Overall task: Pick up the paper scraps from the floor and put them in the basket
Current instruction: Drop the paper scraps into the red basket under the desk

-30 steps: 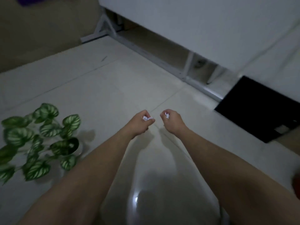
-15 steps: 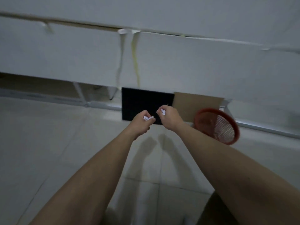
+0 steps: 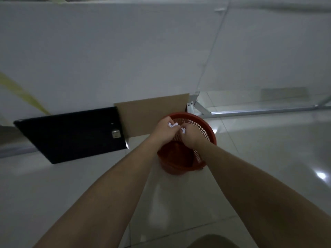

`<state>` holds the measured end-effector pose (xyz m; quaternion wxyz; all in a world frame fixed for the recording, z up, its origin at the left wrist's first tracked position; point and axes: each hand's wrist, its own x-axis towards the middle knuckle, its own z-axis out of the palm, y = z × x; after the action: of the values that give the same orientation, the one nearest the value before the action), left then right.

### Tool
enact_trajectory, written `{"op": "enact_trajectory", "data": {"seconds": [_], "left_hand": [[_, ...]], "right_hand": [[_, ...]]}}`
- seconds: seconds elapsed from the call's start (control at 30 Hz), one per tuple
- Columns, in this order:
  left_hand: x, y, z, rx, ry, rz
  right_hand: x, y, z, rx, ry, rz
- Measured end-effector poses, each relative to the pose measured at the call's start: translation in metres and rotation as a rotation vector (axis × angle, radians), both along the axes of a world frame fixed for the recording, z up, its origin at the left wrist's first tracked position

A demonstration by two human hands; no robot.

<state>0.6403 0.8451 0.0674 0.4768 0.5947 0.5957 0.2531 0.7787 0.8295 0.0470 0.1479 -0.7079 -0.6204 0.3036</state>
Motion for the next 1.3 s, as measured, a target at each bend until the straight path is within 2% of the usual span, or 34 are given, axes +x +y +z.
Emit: {"op": "enact_trajectory", "data": {"seconds": [0.13,0.3,0.4,0.57,0.67,0.87,1.0,1.13,1.3], "left_hand": [[0.024,0.015,-0.027,-0.034,0.213,-0.082],[0.032,0.02,-0.03,-0.189,0.179,-0.188],[0.032,0.022,-0.031,-0.155,0.211,-0.207],[0.032,0.021,-0.031,-0.073,0.223,-0.196],[0.032,0.019,-0.032,-0.053,0.222,-0.185],[0.026,0.012,-0.017,-0.035,0.232,-0.185],[0.012,0.009,0.011,0.009,0.241,-0.161],[-0.028,0.008,0.058,0.089,0.261,-0.073],[-0.136,-0.019,0.12,0.101,0.323,0.194]], "right_hand": [[0.014,0.01,-0.031,-0.131,-0.033,0.038],[0.009,0.015,-0.042,-0.469,-0.187,0.194],[0.012,0.018,-0.048,-0.411,-0.204,0.144],[0.019,0.025,-0.046,-0.447,-0.376,0.251],[0.018,0.025,-0.044,-0.426,-0.425,0.294],[0.012,0.027,-0.025,-0.368,-0.422,0.236],[0.002,0.026,0.011,-0.226,-0.382,0.136],[-0.034,0.037,0.069,-0.029,-0.378,0.122],[-0.128,0.048,0.13,0.116,-0.293,0.308]]}}
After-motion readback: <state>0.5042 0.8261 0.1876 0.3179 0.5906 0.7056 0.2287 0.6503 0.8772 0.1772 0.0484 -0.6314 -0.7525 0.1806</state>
